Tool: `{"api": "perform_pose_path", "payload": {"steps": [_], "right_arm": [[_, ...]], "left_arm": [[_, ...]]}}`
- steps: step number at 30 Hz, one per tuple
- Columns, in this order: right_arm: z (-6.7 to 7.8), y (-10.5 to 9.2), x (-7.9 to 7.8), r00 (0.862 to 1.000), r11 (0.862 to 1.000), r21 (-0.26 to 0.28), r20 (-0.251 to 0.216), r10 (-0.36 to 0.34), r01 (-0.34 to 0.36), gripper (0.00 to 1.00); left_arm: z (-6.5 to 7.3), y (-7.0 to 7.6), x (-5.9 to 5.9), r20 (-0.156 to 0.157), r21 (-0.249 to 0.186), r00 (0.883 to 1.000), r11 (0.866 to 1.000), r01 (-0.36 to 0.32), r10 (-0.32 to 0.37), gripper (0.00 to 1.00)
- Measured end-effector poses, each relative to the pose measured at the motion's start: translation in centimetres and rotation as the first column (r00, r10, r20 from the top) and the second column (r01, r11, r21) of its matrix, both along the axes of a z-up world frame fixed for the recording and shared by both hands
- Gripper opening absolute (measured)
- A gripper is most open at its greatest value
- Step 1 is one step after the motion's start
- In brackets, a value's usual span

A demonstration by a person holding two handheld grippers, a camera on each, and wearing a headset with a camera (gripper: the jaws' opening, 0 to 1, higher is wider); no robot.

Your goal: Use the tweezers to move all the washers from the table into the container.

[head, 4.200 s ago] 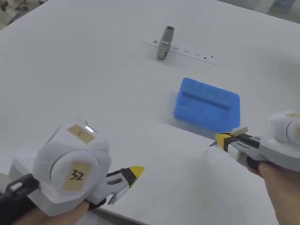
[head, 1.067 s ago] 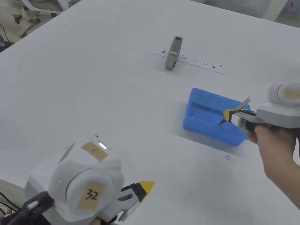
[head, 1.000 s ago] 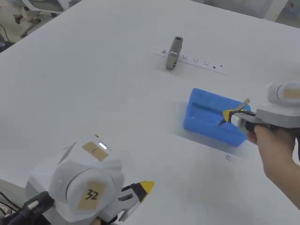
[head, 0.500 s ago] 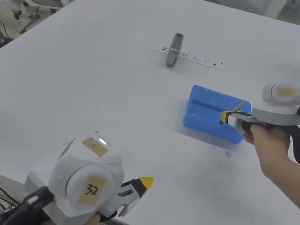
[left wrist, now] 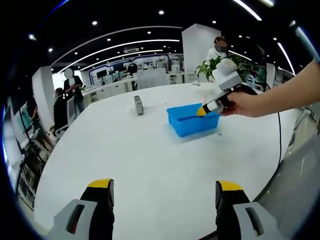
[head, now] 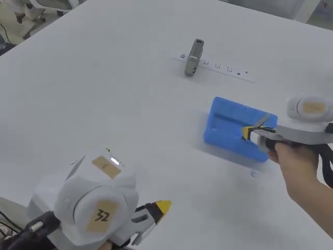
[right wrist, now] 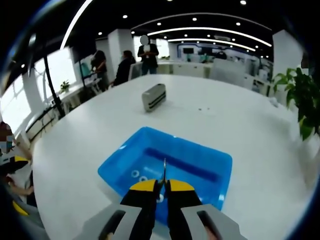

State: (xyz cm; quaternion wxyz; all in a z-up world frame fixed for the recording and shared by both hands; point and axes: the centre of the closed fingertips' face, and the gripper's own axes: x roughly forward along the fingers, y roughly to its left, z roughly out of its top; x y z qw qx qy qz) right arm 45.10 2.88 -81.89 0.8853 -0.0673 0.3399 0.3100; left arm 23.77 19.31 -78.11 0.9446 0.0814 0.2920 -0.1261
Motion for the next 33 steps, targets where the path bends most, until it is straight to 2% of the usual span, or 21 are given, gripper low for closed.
{"api": "perform_pose_path", "payload": {"steps": [4,8,13,18,22,23,26,29,33], "right_arm": [[0.5,-0.5,0.4,1.000,1.000,-0.012,0.010,0.013,-0.013,0.04],[2.3,-1.2,0.4,0.999,1.000,-0.005,0.041,0.024,-0.024,0.04],[3.9,-2.0,0.0,0.997,1.000,0.014,0.071,0.025,-0.026,0.04],[5.6,-2.7,-1.0,0.995,0.999,0.021,0.098,0.029,-0.031,0.04],[6.4,-3.4,-2.0,0.992,0.999,0.012,0.124,0.034,-0.035,0.04],[6.6,-3.1,-3.1,0.991,0.999,0.007,0.130,0.037,-0.038,0.04],[6.4,-3.7,-3.2,0.989,0.999,-0.001,0.139,0.046,-0.047,0.04],[6.3,-4.0,-4.2,0.989,0.999,-0.010,0.136,0.050,-0.050,0.04],[5.6,-4.3,-5.0,0.992,0.999,-0.008,0.114,0.049,-0.049,0.04]], "left_arm": [[0.2,-0.2,0.0,0.010,-0.011,1.000,1.000,0.006,-0.006,0.86],[0.3,-0.1,0.1,0.015,-0.017,1.000,1.000,0.001,-0.001,0.86],[0.4,-0.1,0.1,0.019,-0.011,1.000,1.000,0.001,-0.001,0.86],[0.4,0.0,0.1,0.017,-0.019,1.000,1.000,-0.002,0.003,0.86],[0.4,-0.1,0.1,0.018,-0.016,1.000,1.000,0.000,0.000,0.86],[0.4,-0.1,0.0,0.017,-0.014,1.000,1.000,0.000,0.000,0.86],[0.4,-0.1,0.0,0.018,-0.012,1.000,1.000,0.001,-0.001,0.85],[0.3,-0.1,0.0,0.015,-0.011,1.000,1.000,0.001,-0.001,0.85],[0.3,-0.1,0.0,0.014,-0.010,1.000,1.000,0.000,0.000,0.85]]}}
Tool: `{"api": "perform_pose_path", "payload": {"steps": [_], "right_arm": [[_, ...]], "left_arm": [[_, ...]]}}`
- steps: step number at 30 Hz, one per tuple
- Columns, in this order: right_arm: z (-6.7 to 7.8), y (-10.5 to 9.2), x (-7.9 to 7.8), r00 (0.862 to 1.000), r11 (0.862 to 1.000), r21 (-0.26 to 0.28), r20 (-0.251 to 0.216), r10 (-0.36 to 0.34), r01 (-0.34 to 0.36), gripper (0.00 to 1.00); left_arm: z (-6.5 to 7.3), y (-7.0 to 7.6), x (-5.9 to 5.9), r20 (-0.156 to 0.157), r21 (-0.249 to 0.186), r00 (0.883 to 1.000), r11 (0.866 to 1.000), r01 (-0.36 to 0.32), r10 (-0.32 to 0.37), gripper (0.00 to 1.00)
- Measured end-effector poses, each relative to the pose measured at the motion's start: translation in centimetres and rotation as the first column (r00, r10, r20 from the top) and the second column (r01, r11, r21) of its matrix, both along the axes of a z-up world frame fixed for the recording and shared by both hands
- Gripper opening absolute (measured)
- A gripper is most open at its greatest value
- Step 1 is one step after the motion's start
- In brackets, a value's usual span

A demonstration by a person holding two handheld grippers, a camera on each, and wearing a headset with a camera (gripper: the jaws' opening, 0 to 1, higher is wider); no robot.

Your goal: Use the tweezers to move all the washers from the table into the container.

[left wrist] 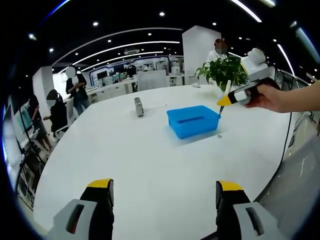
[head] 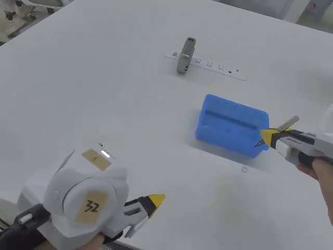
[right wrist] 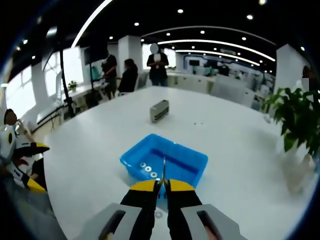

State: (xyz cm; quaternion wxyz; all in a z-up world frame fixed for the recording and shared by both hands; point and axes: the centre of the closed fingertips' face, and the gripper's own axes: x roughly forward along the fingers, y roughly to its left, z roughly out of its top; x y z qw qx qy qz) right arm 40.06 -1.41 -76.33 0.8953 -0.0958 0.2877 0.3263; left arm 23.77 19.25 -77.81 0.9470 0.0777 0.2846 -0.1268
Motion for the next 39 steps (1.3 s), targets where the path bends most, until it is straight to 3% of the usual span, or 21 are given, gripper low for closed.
{"api": "perform_pose_path", "payload": {"steps": [8,17,27,34,36,39], "right_arm": [[-2.5,-0.6,-1.9,0.997,1.000,-0.013,-0.066,-0.030,0.029,0.04],[-5.1,-0.5,-1.7,0.993,0.998,-0.013,-0.102,-0.064,0.063,0.04],[-6.2,-0.8,-0.8,0.993,0.996,-0.033,-0.087,-0.084,0.081,0.04],[-6.8,-1.4,-1.0,0.991,0.993,-0.009,-0.071,-0.115,0.115,0.03],[-6.6,-1.3,-1.4,0.994,0.994,-0.031,-0.041,-0.104,0.103,0.03],[-6.9,-1.4,-1.1,0.994,0.994,-0.035,-0.049,-0.101,0.099,0.03]], "left_arm": [[-0.1,0.0,0.0,-0.005,0.002,1.000,1.000,0.001,-0.001,0.85],[-0.2,0.0,0.0,-0.011,0.006,1.000,1.000,0.003,-0.003,0.85],[-0.2,0.1,0.0,-0.012,0.007,1.000,1.000,0.002,-0.002,0.85],[-0.2,0.1,0.0,-0.010,0.009,1.000,1.000,0.001,-0.001,0.85],[-0.2,0.1,0.0,-0.011,0.008,1.000,1.000,0.000,0.000,0.85],[-0.3,0.0,0.0,-0.011,0.007,1.000,1.000,0.003,-0.003,0.85]]}}
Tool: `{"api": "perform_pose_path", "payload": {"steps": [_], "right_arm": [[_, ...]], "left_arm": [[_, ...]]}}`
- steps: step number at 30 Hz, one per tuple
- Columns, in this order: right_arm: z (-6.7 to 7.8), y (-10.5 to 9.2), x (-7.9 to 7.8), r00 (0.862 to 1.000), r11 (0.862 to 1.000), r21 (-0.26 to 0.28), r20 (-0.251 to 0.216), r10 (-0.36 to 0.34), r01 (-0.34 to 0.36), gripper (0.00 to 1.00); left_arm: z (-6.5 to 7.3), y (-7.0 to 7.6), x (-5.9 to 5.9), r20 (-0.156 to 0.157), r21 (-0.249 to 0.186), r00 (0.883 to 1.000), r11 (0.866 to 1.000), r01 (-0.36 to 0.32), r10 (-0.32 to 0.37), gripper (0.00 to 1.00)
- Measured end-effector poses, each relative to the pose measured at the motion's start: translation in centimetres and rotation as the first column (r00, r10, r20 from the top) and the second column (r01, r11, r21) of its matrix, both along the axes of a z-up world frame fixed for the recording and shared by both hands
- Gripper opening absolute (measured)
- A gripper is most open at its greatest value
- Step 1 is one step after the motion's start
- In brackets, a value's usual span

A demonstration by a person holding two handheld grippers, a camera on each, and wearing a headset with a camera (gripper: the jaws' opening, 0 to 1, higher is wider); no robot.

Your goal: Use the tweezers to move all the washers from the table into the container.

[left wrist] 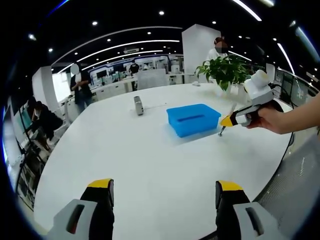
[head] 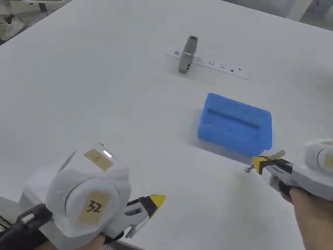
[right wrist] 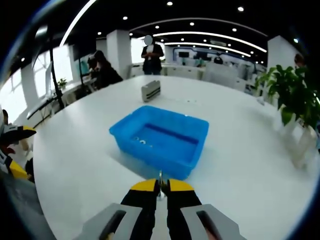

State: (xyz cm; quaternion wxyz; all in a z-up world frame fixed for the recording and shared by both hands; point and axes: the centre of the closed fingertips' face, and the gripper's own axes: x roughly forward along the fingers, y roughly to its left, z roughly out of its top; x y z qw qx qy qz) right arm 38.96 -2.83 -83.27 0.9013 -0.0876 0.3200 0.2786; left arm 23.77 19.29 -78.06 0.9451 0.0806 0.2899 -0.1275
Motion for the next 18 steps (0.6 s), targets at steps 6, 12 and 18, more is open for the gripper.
{"api": "perform_pose_path", "payload": {"steps": [6,12,18], "right_arm": [[0.3,0.3,-0.1,1.000,1.000,-0.017,0.001,0.006,-0.006,0.03],[0.6,0.8,-0.4,1.000,0.998,-0.058,0.002,0.021,-0.021,0.02],[1.4,0.8,-0.5,0.999,1.000,-0.014,-0.034,0.003,-0.003,0.02]], "left_arm": [[0.0,-0.1,0.0,-0.001,0.006,1.000,1.000,0.006,-0.006,0.85],[-0.1,-0.1,0.0,-0.003,0.009,1.000,1.000,0.008,-0.008,0.85],[-0.1,-0.1,0.0,-0.005,0.006,1.000,1.000,0.010,-0.010,0.85]]}}
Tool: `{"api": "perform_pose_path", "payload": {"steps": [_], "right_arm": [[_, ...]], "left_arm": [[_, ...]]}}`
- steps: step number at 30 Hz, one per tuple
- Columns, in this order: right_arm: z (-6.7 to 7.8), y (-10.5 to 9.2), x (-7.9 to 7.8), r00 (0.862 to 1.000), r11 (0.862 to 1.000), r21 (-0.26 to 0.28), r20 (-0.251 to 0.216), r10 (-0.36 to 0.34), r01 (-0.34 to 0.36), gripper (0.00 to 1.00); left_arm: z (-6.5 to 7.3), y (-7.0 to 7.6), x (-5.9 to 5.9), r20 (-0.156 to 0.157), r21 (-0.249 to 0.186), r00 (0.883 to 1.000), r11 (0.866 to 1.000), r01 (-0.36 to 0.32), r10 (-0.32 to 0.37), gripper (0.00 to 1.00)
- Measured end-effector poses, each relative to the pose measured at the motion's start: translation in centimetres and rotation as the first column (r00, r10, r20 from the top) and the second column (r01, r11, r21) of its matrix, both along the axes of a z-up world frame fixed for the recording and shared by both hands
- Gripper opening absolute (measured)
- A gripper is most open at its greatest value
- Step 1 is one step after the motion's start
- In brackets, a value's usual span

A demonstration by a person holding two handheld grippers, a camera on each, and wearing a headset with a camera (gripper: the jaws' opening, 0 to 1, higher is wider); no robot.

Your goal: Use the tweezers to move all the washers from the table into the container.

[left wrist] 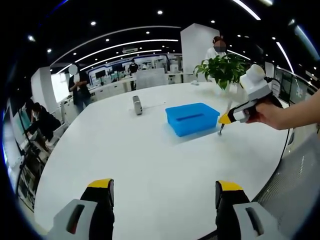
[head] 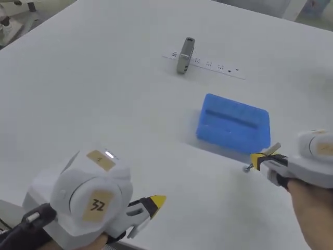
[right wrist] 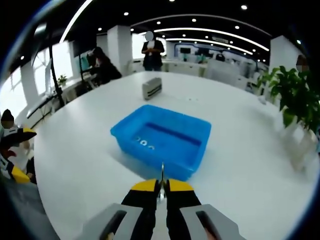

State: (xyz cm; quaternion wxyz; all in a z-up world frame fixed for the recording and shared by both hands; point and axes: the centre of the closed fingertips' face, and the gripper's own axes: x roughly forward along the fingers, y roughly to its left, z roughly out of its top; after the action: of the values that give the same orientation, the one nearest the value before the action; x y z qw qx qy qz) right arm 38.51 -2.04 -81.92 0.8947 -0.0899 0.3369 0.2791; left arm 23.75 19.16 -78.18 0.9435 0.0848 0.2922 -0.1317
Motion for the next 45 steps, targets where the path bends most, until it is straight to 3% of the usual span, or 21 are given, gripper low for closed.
{"api": "perform_pose_path", "payload": {"steps": [16,25,31,39,43,45], "right_arm": [[7.5,0.3,0.8,0.997,0.992,0.127,0.080,0.005,-0.016,0.02],[8.7,1.0,2.7,0.995,0.992,0.123,0.102,0.019,-0.032,0.02],[8.0,1.7,4.8,0.994,0.994,0.097,0.103,0.036,-0.047,0.02],[5.1,2.4,6.1,0.995,0.997,0.011,0.069,0.070,-0.071,0.02],[3.4,2.5,6.6,0.996,0.997,-0.002,0.045,0.072,-0.072,0.02],[2.8,2.6,6.6,0.997,0.997,-0.011,0.033,0.074,-0.073,0.02]], "left_arm": [[0.0,-0.1,0.0,-0.003,-0.013,1.000,1.000,0.005,-0.005,0.85],[0.0,0.0,-0.1,-0.004,-0.013,1.000,1.000,0.000,0.000,0.85],[0.0,0.0,-0.1,-0.005,-0.012,1.000,1.000,-0.002,0.002,0.85],[0.1,-0.2,0.0,0.002,-0.019,1.000,1.000,0.008,-0.008,0.84],[0.3,-1.2,-0.1,-0.005,-0.026,0.999,0.998,0.054,-0.054,0.85],[0.8,-1.7,-0.2,0.010,-0.024,0.997,0.997,0.080,-0.080,0.85]]}}
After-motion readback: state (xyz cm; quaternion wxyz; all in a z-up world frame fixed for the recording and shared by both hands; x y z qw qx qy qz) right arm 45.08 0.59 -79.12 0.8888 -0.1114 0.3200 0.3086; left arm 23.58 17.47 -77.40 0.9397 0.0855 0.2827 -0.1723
